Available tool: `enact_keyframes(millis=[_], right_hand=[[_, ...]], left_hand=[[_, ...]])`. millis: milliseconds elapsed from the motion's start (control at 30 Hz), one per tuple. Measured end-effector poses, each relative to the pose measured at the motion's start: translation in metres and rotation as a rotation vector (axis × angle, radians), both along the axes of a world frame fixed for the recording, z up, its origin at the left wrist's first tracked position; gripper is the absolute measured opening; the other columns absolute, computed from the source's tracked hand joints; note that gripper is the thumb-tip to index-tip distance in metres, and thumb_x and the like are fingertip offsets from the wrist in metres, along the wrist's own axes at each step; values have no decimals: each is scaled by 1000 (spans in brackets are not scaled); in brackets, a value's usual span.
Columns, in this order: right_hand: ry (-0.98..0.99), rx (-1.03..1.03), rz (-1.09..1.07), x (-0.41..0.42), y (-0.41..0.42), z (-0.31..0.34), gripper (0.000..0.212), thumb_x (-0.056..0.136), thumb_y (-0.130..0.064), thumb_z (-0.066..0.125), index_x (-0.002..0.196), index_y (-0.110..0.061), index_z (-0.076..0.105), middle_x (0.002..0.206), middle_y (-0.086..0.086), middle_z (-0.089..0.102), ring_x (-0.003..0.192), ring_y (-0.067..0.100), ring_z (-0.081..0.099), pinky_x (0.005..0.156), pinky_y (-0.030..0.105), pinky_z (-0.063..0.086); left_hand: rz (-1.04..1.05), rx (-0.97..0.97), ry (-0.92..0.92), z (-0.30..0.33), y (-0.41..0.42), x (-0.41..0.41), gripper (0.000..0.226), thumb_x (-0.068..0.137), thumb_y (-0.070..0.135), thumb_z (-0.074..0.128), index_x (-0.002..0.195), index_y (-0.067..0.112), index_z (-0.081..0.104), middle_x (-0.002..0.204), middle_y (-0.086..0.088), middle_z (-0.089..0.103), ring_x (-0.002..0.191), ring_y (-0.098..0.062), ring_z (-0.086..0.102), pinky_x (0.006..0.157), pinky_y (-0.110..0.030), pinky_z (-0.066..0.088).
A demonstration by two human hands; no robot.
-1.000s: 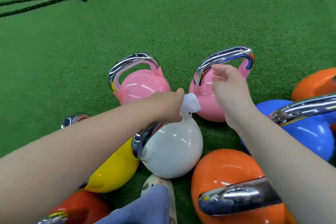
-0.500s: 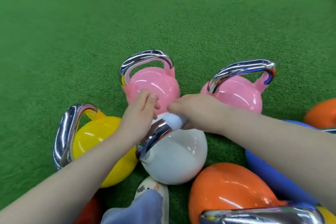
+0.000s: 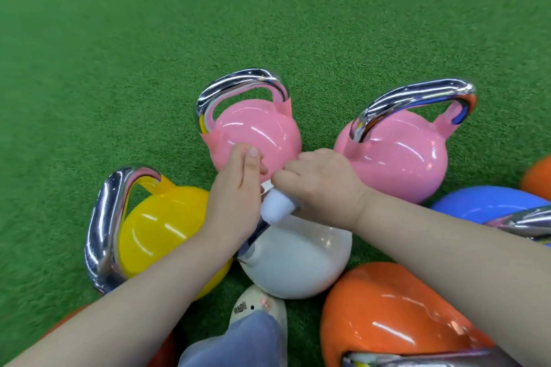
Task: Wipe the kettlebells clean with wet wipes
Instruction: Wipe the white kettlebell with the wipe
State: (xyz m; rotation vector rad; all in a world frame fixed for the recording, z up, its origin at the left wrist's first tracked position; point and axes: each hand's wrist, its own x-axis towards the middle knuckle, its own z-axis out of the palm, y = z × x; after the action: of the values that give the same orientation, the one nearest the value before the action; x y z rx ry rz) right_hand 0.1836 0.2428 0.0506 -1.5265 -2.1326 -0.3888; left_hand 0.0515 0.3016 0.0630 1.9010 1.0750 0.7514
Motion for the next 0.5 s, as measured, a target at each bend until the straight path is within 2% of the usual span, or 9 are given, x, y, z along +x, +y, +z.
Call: enact_keyframes(millis=[67,200,267,333,433,500], right_hand=[[108,-83,-87,15,-3,-6,17,63,-29,46,62,-16,56,53,-2,53,46,20,53,42,22,29],[684,-170,-280,25,-8,-30,12,63,-13,55,65,-2,55,55,6,54,51,22,52,49,28,36],[893,-201,-371,23,-9,-43,6,67,-5,59,68,-6,53,59,1,51,58,20,49,53,30,37],[1091,-250,-417,21,-9,-49,21,70,5,61,69,-12,49,60,-3,48,59,14,42,55,26,35],[1162,-267,-466,16,-11,-50,35,72,7,62,64,-21,41,59,-7,45,57,5,37,52,16,30],[1086,-301,-449,17,-15,-40,33,73,2,62,64,-22,40,59,-10,44,58,7,39,51,17,29]], left_hand=[[-14,56,8,0,0,-2,38,81,58,21,81,30,46,72,13,55,68,-14,50,74,-43,46],[-8,155,90,4,-2,-4,37,88,51,21,84,22,45,72,15,54,71,-18,49,71,-41,44],[-3,159,133,6,-3,-4,32,89,43,23,85,20,45,71,18,53,72,-21,50,71,-40,43],[-17,174,159,9,-3,-4,30,88,41,23,85,20,44,71,17,53,73,-25,52,70,-40,43],[-33,218,183,7,-2,-6,27,89,41,23,85,22,43,75,4,59,74,-32,55,70,-43,45],[-41,234,182,6,-3,-8,26,89,40,24,86,22,42,79,-3,61,74,-34,56,69,-47,45]])
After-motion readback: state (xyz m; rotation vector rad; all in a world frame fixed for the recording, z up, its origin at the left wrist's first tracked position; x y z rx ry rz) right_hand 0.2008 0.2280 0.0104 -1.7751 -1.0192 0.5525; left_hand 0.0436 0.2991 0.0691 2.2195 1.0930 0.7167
